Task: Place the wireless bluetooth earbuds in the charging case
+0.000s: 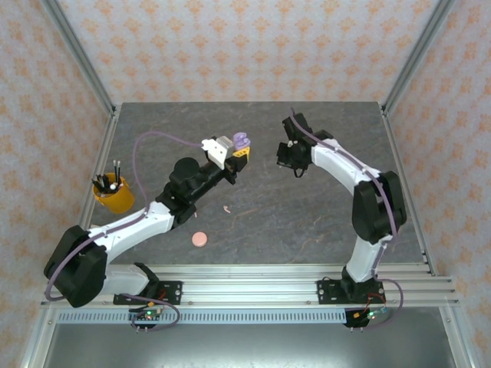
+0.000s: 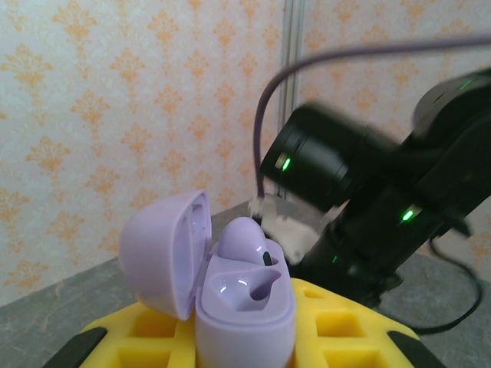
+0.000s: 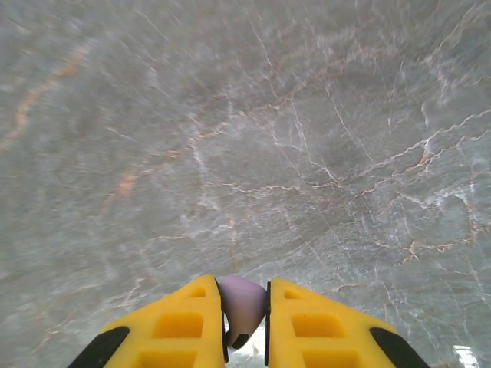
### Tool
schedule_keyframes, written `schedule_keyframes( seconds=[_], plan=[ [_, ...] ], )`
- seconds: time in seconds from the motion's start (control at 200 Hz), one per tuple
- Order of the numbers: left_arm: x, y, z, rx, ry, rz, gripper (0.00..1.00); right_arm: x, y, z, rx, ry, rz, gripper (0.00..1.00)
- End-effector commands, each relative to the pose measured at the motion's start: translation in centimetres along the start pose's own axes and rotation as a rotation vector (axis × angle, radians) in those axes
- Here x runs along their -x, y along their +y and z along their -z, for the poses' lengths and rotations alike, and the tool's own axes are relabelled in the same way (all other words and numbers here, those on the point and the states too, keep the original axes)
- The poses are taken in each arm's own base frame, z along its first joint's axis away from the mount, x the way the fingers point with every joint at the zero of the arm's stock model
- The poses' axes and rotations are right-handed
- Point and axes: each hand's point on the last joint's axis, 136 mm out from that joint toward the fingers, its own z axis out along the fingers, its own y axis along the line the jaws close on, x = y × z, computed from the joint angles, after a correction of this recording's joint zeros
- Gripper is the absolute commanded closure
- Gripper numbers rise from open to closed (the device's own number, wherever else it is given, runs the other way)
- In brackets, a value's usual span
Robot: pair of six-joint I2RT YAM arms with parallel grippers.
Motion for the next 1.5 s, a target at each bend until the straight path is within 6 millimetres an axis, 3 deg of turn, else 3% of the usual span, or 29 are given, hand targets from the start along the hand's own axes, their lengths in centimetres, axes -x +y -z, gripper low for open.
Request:
schedule_keyframes(
  seconds=[0.0,0.39,0.581,0.721,0.976,1.156,1.191,1.491],
  plan=[
    [2.0,0.5,-0.7,0.015,-0.056,-0.002,1.0,2.1,1.5,4.2,0.062,-0.131,0.004,0.83],
    [1.1,-0.1,-3.4,-0.046,-0.03,-0.003,1.0,6.2,5.5,19.0,0.297,-0.451,0.059,0.81],
    [1.4,-1.3,-5.3,-0.132,-0.02,-0.005,1.0,6.7,7.8,25.3,0.449,-0.58,0.136,0.8],
    [1.8,-2.3,-6.7,-0.205,-0.014,-0.011,1.0,6.1,9.2,28.4,0.553,-0.635,0.203,0.79],
    [3.3,-4.3,-8.4,-0.331,-0.022,-0.071,1.0,4.6,10.2,30.8,0.65,-0.683,0.314,0.79],
    [4.3,-5.2,-8.9,-0.382,-0.021,-0.156,1.0,3.9,10.5,30.0,0.667,-0.665,0.362,0.79],
    [4.5,-5.3,-9.0,-0.389,-0.018,-0.175,1.0,3.5,10.4,31.3,0.682,-0.689,0.372,0.79],
    [6.0,-5.7,-9.5,-0.425,-0.013,-0.246,1.0,3.2,10.2,31.0,0.666,-0.693,0.397,0.79]
  ],
)
